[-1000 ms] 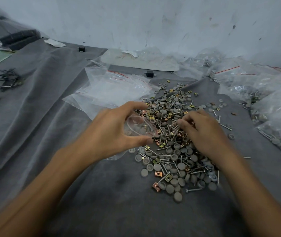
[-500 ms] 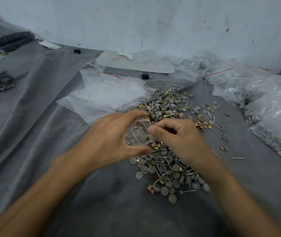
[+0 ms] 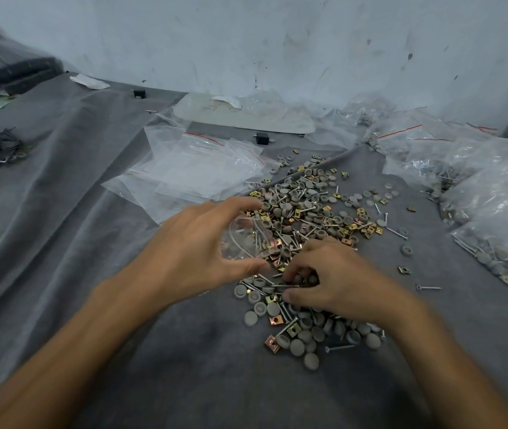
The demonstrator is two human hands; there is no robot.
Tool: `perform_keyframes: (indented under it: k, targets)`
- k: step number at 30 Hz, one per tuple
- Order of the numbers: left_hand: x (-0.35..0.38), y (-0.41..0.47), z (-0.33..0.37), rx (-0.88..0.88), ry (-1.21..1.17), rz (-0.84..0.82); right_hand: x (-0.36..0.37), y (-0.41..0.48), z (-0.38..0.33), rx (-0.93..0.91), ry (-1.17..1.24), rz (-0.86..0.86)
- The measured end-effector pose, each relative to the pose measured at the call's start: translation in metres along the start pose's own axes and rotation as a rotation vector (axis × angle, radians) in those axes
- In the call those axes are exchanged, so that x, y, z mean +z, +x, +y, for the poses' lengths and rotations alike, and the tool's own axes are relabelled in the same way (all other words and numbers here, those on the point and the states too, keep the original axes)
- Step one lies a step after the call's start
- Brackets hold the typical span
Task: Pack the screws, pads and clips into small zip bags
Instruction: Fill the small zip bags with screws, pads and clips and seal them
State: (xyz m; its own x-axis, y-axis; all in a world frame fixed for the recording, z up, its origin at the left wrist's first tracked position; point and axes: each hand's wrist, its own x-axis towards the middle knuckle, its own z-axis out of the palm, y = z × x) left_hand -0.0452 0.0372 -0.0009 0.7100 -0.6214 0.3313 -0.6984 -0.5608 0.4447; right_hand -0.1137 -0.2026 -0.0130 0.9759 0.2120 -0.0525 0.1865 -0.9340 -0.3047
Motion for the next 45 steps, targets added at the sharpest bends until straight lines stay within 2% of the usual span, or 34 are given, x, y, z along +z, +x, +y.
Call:
perform_keyframes:
  k: [5,13,19,24,27,34,39,43,45]
  targets:
    - [-0.001,0.000,-0.001,0.000,-0.004,0.002,0.002,-0.002,-0.003,-0.002,-0.089,0.023]
    - [-0.001,-0.002,-0.001,-0.011,0.017,-0.002,0.011,0.008,-0.007,0.083,-0.242,0.187]
    - [0.000,-0.002,0.000,-0.009,0.022,-0.001,0.010,0.006,-0.009,0.069,-0.273,0.127]
    - [0.001,-0.001,0.001,-0.011,0.018,-0.010,0.011,0.005,-0.014,0.081,-0.239,0.165]
    - [0.000,-0.002,0.002,-0.011,0.013,-0.018,0.013,0.005,-0.012,0.090,-0.173,0.192]
    - [-0.001,-0.002,0.002,-0.011,0.011,0.001,0.008,0.003,0.000,0.079,0.044,0.375]
    - [0.000,-0.001,0.003,-0.015,0.029,-0.012,0.000,-0.002,-0.006,0.005,0.396,0.538]
    - [0.000,-0.001,0.004,-0.013,0.042,0.001,-0.001,-0.002,-0.024,-0.154,0.550,0.540]
    - [0.000,-0.001,0.004,-0.008,0.043,-0.004,0.000,-0.001,-0.030,-0.168,0.597,0.504]
